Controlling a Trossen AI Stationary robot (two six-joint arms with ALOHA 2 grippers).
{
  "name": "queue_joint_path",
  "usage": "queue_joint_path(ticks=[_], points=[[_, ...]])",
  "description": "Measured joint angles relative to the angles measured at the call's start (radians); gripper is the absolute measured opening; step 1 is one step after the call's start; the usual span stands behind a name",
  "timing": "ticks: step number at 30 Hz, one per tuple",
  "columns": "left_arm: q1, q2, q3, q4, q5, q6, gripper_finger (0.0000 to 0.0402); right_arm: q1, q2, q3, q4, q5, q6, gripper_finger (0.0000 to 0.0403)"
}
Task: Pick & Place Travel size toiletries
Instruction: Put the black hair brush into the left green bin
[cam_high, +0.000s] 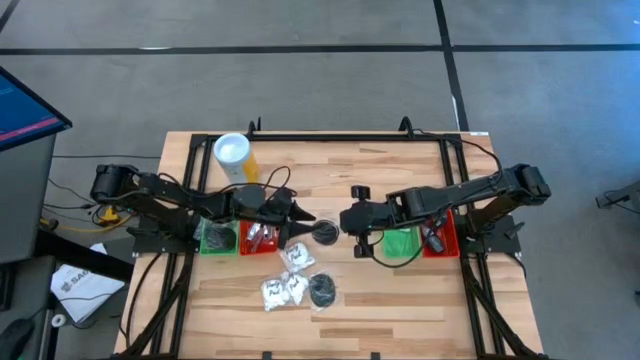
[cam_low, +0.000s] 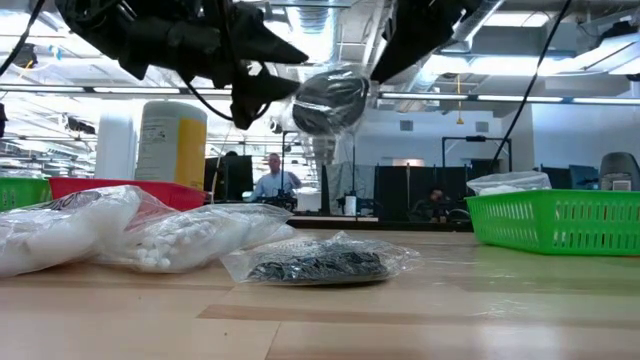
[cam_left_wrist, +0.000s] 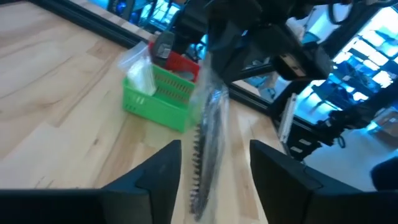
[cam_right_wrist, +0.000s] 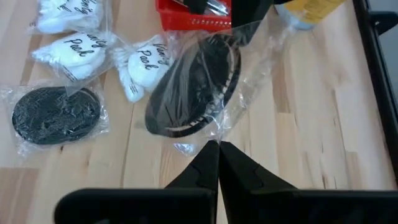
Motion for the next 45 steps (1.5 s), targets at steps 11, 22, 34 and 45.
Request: queue_joint_path(ticks=[11, 22, 34, 45], points=[[0.000, 0.000, 0.000, 0.010, 0.007, 0.004, 0.0186, -0.001, 0.000, 0.001, 0.068, 0.017, -0.024, 0.0000], [0.000, 0.000, 0.000, 0.011, 0.006, 0.015, 0.0145, -0.005, 0.001, 0.001, 0.105, 0.027, -0.046, 0.0000], [0.000, 0.000, 0.000, 0.013, 0.004, 0.038, 0.0024, -0.028, 0.001, 0.001, 0.120, 0.027, -0.051, 0.0000], [0.000, 0.000, 0.000, 0.011, 0.005, 0.037, 0.0019, -0.031, 0.001, 0.001, 0.120, 0.027, -0.050, 0.0000]])
